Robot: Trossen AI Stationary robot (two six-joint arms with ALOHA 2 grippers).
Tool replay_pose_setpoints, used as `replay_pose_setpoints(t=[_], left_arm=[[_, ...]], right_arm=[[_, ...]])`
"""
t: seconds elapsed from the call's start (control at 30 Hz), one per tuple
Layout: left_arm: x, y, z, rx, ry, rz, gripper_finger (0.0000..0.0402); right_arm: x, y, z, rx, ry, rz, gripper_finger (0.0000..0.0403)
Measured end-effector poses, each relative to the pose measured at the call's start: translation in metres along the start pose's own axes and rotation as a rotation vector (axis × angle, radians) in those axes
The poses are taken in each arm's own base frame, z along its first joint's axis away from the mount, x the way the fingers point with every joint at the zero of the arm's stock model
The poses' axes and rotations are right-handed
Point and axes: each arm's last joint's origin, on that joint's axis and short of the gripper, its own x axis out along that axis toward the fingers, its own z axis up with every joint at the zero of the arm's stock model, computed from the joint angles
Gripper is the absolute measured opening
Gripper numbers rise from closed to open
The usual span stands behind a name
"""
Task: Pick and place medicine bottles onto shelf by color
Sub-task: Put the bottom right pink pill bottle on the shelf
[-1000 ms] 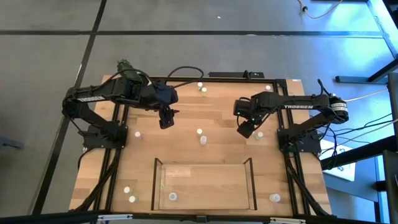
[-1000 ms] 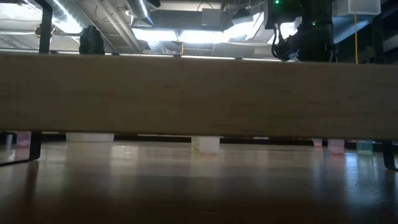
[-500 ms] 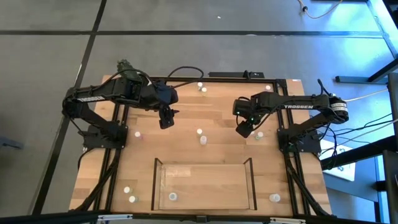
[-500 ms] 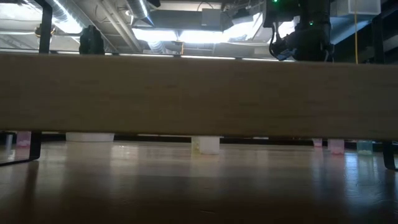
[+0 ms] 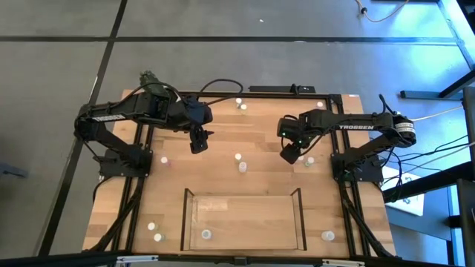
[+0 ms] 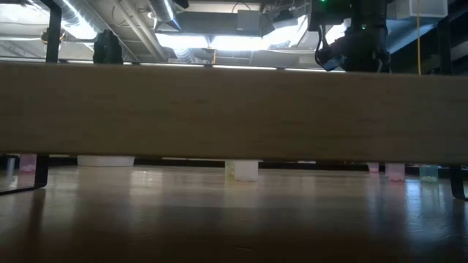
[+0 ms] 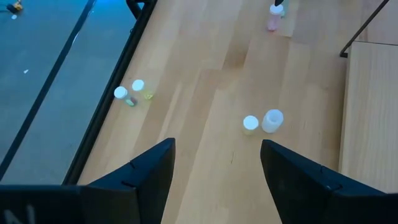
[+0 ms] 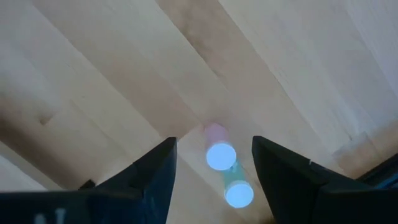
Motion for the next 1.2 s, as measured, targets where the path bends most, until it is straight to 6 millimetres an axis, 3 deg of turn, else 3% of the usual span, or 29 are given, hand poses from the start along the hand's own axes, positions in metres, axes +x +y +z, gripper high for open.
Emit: replay_pose_setpoints(t=[0.33, 0.63, 0.87, 1.2], left_arm=[[0.0, 0.0, 0.0, 0.0, 0.0, 0.0, 0.0231], [0.0, 0.0, 0.0, 0.0, 0.0, 0.0, 0.0231], [0.0, 0.0, 0.0, 0.0, 0.0, 0.0, 0.0231], [0.0, 0.0, 0.0, 0.0, 0.0, 0.0, 0.0231]], right_arm=[[0.0, 0.001, -0.001, -0.112, 0.02, 0.028, 0.0271], [0.0, 0.005, -0.005, -0.142, 0.025, 0.021, 0.0277], [0.028, 0.001, -0.016, -0.099, 0.134, 0.066, 0.0277], [0.048, -0.006, -0.025, -0.093, 0.165, 0.029, 0.0277]])
